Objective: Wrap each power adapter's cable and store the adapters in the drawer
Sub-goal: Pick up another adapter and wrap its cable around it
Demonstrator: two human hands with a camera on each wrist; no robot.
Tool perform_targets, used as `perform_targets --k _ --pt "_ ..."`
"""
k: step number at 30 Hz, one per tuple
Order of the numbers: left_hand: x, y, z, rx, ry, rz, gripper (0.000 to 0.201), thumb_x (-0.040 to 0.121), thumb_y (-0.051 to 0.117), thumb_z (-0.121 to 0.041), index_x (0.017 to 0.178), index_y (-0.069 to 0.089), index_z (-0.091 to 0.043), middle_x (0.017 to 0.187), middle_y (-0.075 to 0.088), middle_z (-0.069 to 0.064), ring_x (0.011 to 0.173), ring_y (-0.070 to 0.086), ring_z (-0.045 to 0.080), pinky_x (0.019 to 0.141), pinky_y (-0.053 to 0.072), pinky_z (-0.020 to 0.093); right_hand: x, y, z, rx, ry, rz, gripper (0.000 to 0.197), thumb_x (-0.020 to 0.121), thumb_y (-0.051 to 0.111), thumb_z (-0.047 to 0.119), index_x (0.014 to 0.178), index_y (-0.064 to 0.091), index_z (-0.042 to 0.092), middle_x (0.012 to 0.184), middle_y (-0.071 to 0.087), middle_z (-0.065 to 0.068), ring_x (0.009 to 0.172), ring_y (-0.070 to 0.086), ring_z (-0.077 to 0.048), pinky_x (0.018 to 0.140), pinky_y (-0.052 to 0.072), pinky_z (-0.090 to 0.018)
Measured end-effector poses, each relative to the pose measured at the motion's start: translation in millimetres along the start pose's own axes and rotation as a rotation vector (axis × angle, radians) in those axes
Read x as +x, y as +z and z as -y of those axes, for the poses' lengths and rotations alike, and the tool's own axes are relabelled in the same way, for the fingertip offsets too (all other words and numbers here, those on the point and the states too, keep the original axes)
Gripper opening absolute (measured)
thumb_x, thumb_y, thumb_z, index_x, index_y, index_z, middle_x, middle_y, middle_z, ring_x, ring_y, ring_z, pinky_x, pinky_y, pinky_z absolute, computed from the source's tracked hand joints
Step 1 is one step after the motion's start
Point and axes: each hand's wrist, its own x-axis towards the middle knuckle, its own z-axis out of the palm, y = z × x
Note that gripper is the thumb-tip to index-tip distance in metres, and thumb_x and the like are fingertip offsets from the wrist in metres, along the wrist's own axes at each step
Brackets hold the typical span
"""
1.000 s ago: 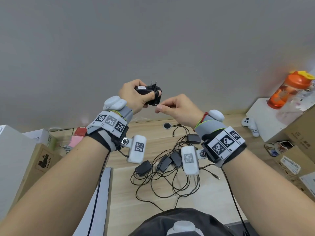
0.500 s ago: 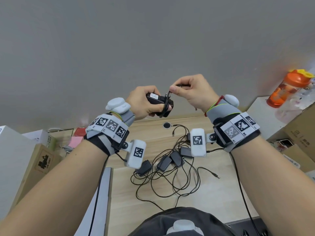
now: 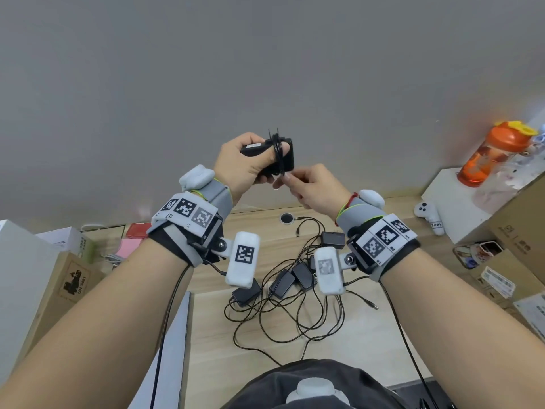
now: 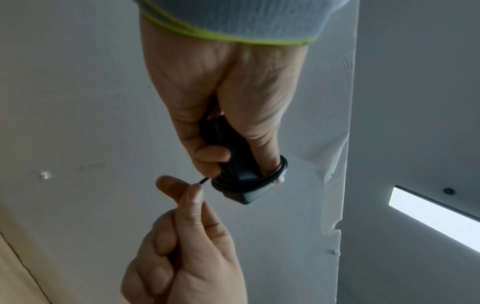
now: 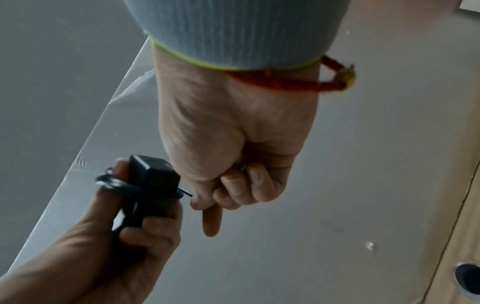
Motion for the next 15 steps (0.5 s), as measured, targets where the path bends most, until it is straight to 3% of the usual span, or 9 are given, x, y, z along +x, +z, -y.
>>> perform_targets --k 3,5,7,10,13,15 --pt "7.8 -3.5 5.6 -0.049 -0.06 -0.126 0.033 0.079 0.081 -0.028 0.078 0.053 -0.012 0.062 0.066 0.005 0.044 0.055 0.021 0.044 0.044 0.023 -1.1 9.8 1.7 -0.153 0.0 -0.01 0.026 0.1 0.052 0.031 0.099 0.074 0.018 0.055 0.049 0.01 0.042 0.038 -0.005 0.048 0.036 -0.02" --pt "11.2 -6.7 10.0 -0.065 -0.086 -0.183 0.035 0.078 0.083 -0.03 0.077 0.052 -0.013 0.068 0.066 0.009 0.042 0.055 0.02 0.044 0.044 0.023 -2.6 14.6 7.3 -0.182 0.002 -0.02 0.027 0.099 0.054 0.029 0.09 0.074 0.013 0.055 0.056 0.008 0.043 0.044 -0.008 0.047 0.044 -0.028" --pt "12.8 -10.3 14.2 -0.064 -0.1 -0.215 0.034 0.078 0.083 -0.029 0.08 0.053 -0.013 0.077 0.065 0.013 0.043 0.056 0.02 0.044 0.045 0.023 -3.9 15.7 14.1 -0.188 -0.004 -0.034 0.029 0.098 0.055 0.024 0.081 0.07 0.007 0.051 0.062 0.005 0.042 0.052 -0.009 0.051 0.051 -0.028" --pt "14.2 -15.3 18.2 -0.091 -0.101 -0.231 0.029 0.082 0.079 -0.018 0.088 0.051 -0.012 0.092 0.061 0.017 0.045 0.057 0.019 0.044 0.046 0.021 -4.7 14.9 22.2 -0.128 -0.03 -0.073 0.02 0.097 0.057 0.014 0.085 0.069 0.005 0.059 0.069 0.005 0.051 0.067 -0.011 0.057 0.055 -0.02" --pt "13.8 -16.6 17.2 -0.053 -0.08 -0.205 0.025 0.083 0.077 -0.014 0.091 0.053 -0.014 0.093 0.06 0.013 0.044 0.057 0.016 0.045 0.047 0.021 -4.1 14.1 26.0 -0.008 -0.055 -0.137 0.002 0.092 0.063 0.01 0.091 0.065 0.009 0.072 0.074 -0.006 0.061 0.073 -0.021 0.062 0.06 -0.03" --pt "12.5 -15.7 15.3 -0.034 -0.064 -0.184 0.025 0.085 0.076 -0.015 0.101 0.056 -0.014 0.093 0.064 0.011 0.044 0.058 0.015 0.046 0.048 0.022 -5.0 14.2 29.1 0.041 -0.071 -0.18 0.009 0.089 0.067 0.008 0.086 0.058 0.01 0.072 0.075 -0.007 0.063 0.073 -0.023 0.063 0.061 -0.033"
